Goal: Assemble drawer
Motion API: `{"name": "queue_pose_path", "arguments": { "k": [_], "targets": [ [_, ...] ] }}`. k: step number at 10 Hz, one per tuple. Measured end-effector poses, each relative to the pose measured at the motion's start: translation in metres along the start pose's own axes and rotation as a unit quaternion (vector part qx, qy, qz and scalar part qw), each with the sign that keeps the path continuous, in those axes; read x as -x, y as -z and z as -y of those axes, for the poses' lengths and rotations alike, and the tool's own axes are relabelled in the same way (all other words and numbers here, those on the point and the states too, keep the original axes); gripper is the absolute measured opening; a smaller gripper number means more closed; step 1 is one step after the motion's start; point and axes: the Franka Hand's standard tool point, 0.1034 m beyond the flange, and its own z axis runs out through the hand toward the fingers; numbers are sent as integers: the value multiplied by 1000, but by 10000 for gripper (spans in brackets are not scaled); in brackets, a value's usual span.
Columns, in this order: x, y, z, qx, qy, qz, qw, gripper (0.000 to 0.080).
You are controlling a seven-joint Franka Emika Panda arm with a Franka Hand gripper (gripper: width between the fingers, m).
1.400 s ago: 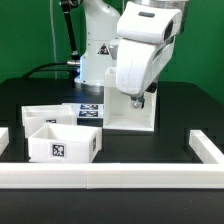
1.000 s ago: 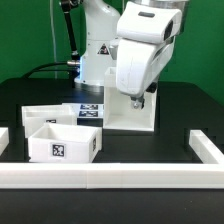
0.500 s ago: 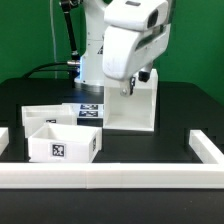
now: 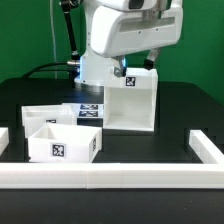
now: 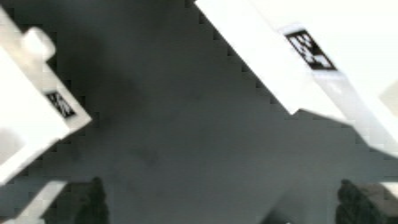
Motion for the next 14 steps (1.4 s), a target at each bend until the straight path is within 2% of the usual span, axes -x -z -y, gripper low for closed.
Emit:
{"name": "queue_pose_path", "arguments": {
  "k": [2, 3, 6, 7, 9, 10, 13, 14],
  "targets": [
    [8, -5, -5, -3, -83, 8, 996, 650],
    [12, -4, 2, -2, -150, 13, 989, 650],
    [28, 9, 36, 12, -291, 5, 957, 650],
    [33, 10, 44, 15, -301, 1, 953, 650],
    [48, 7, 66, 24, -296, -31, 954, 650],
    [54, 1, 72, 25, -291, -38, 956, 650],
    [49, 1, 70, 22, -301, -45, 952, 650],
    [44, -5, 72, 20, -310, -60, 949, 650]
  ]
}}
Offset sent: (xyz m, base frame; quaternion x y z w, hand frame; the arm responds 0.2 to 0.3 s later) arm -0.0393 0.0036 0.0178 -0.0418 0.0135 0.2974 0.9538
